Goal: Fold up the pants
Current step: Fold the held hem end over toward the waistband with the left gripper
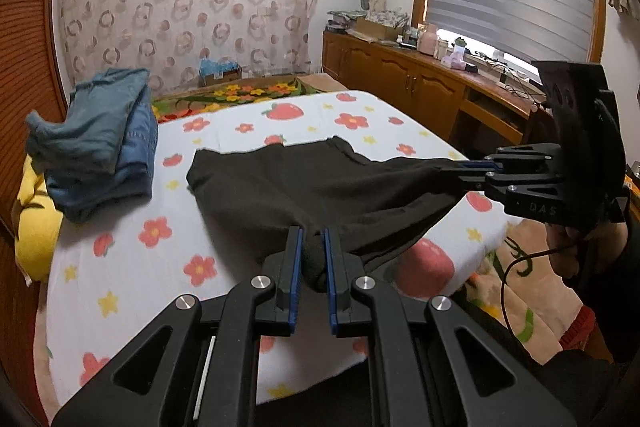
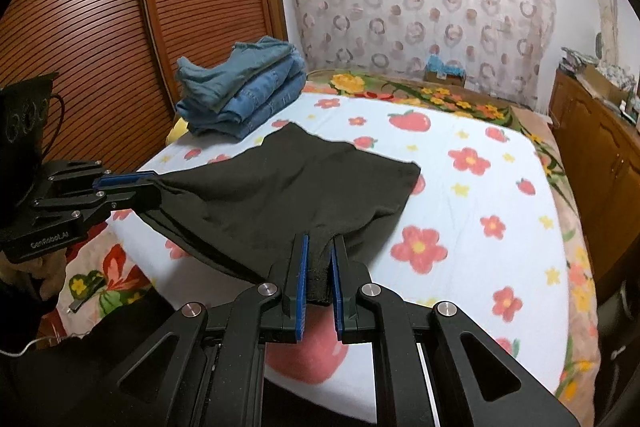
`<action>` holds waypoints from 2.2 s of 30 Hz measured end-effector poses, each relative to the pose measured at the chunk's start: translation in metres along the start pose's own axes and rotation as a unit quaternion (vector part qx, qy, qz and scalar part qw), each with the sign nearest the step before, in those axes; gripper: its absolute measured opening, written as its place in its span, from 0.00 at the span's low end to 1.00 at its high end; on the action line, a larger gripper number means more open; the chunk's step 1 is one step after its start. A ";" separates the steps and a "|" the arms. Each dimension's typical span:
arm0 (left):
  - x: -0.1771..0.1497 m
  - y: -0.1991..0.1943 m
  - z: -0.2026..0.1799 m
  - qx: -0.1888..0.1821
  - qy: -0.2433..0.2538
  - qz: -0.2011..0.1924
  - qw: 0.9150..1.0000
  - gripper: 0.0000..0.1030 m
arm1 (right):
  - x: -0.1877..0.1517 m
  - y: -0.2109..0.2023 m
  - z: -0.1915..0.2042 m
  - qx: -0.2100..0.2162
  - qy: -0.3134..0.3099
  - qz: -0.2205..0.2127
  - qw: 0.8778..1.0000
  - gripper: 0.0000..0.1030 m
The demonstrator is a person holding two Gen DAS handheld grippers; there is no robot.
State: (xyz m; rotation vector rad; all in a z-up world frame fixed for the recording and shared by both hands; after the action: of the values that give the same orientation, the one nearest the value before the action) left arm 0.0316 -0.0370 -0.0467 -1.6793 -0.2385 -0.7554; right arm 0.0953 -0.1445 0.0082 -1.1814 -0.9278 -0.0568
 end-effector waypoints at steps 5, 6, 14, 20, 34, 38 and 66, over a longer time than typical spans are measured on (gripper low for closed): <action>-0.011 0.004 0.002 -0.005 -0.007 0.013 1.000 0.11 | -0.007 0.008 0.002 0.002 -0.003 0.014 1.000 0.10; -0.012 0.005 0.002 -0.006 -0.008 0.015 1.000 0.11 | -0.008 0.009 0.003 0.002 -0.003 0.014 1.000 0.10; -0.021 0.010 0.004 -0.015 -0.014 0.021 1.000 0.11 | -0.011 0.012 0.004 0.008 -0.001 0.023 1.000 0.10; -0.026 0.012 0.002 -0.017 -0.014 0.027 0.999 0.11 | -0.016 0.018 0.002 0.016 0.007 0.028 0.999 0.10; -0.029 -0.003 -0.004 -0.022 -0.008 0.011 1.000 0.11 | -0.022 0.003 0.008 0.026 0.005 0.006 1.000 0.10; -0.025 -0.008 -0.006 -0.024 -0.003 0.000 1.000 0.11 | -0.022 -0.006 0.008 0.022 0.001 -0.003 1.000 0.10; 0.062 0.031 0.042 0.012 -0.038 -0.047 0.998 0.11 | 0.055 0.049 -0.032 -0.030 0.047 -0.044 0.997 0.10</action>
State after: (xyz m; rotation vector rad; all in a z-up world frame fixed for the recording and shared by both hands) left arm 0.1107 -0.0204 -0.0380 -1.6846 -0.3812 -0.7558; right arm 0.1734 -0.1271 0.0040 -1.1829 -0.8996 -0.2103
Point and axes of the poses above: each gripper's, at about its wrist camera, not at the fingertips, and y roughly the way its jaws point, z to its left, x to its top, the point moved 3 cm from there along y, roughly the way its jaws point, and after that the axes turned 15 degrees about z, right-handed, at the moved point
